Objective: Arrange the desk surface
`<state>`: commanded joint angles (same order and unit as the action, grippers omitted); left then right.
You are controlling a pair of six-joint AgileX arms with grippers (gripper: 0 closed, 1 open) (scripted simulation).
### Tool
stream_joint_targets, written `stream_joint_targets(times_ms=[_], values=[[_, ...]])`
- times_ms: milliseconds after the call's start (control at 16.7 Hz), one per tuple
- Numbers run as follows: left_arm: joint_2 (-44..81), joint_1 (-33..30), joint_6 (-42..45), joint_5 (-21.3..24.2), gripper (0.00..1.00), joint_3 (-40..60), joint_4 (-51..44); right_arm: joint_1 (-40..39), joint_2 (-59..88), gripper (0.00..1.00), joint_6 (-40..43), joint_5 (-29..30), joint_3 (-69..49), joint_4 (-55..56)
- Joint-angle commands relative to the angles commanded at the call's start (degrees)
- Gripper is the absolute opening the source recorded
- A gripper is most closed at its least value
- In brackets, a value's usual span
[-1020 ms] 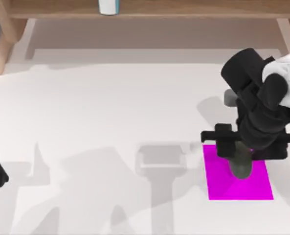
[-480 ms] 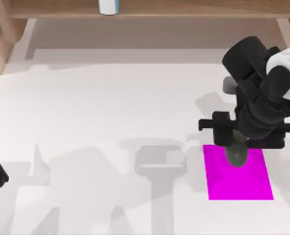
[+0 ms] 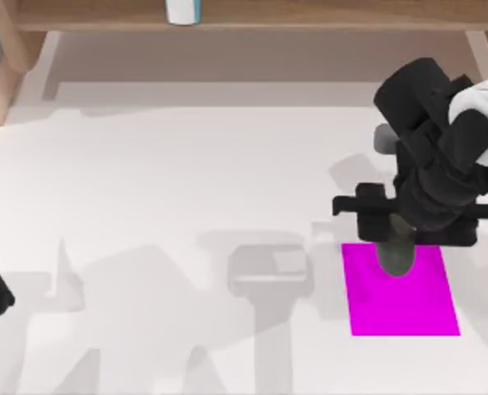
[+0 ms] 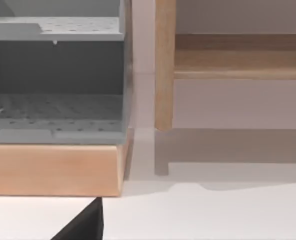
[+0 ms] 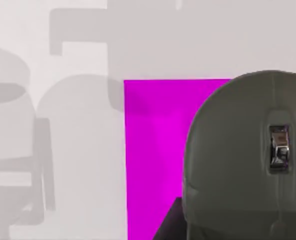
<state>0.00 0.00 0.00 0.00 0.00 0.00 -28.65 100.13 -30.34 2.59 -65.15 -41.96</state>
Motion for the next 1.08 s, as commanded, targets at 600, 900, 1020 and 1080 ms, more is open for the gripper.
stream_joint_targets(times_ms=[600,900,1020,1080], values=[[0.00,0.00,0.00,0.00,1.00,0.00,0.00,-0.07,3.67,0.00,0.01,-0.06,3.53,-0.46],[0.00,0.00,0.00,0.00,1.00,0.00,0.00,-0.07,3.67,0.23,0.01,-0.06,3.53,-0.46],[0.00,0.00,0.00,0.00,1.00,0.00,0.00,-0.07,3.67,0.38,0.01,-0.06,3.53,-0.46],[0.00,0.00,0.00,0.00,1.00,0.00,0.00,-0.07,3.67,0.45,0.01,-0.06,3.53,-0.46]])
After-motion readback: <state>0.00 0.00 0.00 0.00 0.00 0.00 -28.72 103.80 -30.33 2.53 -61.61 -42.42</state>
